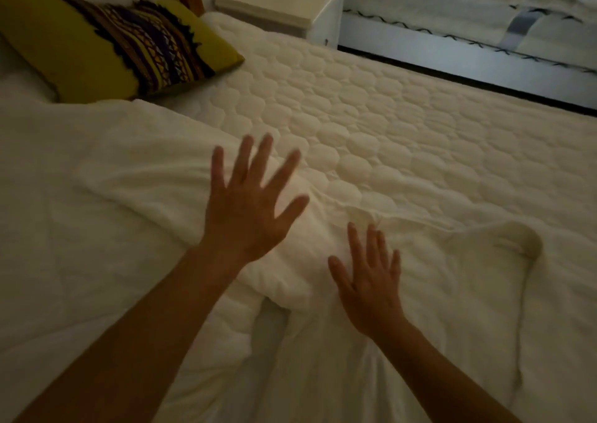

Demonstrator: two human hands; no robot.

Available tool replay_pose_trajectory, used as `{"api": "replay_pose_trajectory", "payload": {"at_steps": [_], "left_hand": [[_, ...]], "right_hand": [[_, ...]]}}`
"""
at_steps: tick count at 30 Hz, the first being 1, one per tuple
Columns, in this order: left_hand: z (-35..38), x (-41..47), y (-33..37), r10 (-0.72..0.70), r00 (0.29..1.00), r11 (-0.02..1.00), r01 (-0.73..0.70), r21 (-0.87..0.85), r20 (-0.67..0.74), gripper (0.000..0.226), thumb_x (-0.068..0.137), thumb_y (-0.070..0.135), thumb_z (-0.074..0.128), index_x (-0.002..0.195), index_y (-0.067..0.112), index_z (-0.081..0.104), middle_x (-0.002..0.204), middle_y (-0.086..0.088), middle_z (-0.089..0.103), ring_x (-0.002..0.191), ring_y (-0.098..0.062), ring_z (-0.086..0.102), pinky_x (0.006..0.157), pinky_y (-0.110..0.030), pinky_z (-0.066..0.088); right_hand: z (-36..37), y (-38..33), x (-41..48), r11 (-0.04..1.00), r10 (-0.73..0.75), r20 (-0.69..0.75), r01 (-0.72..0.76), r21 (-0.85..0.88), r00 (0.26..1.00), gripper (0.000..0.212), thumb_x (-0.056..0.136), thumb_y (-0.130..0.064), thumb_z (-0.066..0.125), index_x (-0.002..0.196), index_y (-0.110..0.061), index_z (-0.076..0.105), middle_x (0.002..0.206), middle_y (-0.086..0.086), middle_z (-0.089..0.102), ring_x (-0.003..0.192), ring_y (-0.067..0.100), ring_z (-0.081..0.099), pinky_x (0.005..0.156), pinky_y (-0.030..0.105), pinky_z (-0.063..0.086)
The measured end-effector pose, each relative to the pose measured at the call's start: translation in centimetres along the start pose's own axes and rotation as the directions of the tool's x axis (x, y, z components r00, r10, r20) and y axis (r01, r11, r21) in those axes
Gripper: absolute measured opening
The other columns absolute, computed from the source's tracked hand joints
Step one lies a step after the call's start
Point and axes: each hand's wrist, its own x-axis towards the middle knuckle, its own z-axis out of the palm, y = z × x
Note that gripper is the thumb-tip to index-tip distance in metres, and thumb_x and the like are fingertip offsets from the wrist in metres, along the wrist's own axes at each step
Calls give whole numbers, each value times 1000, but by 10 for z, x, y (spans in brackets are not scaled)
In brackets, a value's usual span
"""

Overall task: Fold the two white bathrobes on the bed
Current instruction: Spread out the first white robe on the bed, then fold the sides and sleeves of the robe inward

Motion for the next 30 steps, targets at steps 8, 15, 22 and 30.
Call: {"api": "replay_pose_trajectory", "payload": {"at_steps": [8,15,22,30], "left_hand": [[95,12,-37,-42,923,987,-22,161,381,82,82,83,21,155,50,5,168,-9,1,149,-45,7,117,-62,5],[40,-5,206,169,983,984,-163,-78,69,69,97,50,37,154,12,33,162,-20,27,148,-42,25,115,-67,13],[101,-97,321,353,894,926,-291,-243,275,75,94,68,31,157,26,28,167,-10,14,153,-35,13,116,-67,13],[123,-92,330,349,916,932,-319,-171,197,75,92,64,42,155,23,33,164,-16,21,151,-41,18,115,-70,13]], "right_hand": [[-5,149,-70,922,270,-44,-271,-278,962,78,92,-76,17,160,-39,5,169,13,-5,155,35,-1,122,60,4],[-52,159,-84,989,149,-31,-150,-18,988,72,97,-67,27,160,-38,5,170,5,-6,156,20,-10,123,54,-3],[-44,251,-184,920,274,-105,-292,-262,956,73,99,-64,26,161,-32,6,169,10,-5,156,28,-6,121,61,11],[-20,274,-169,951,148,-297,-219,-220,943,74,87,-54,48,152,-21,39,162,23,25,152,39,20,120,63,15]]}}
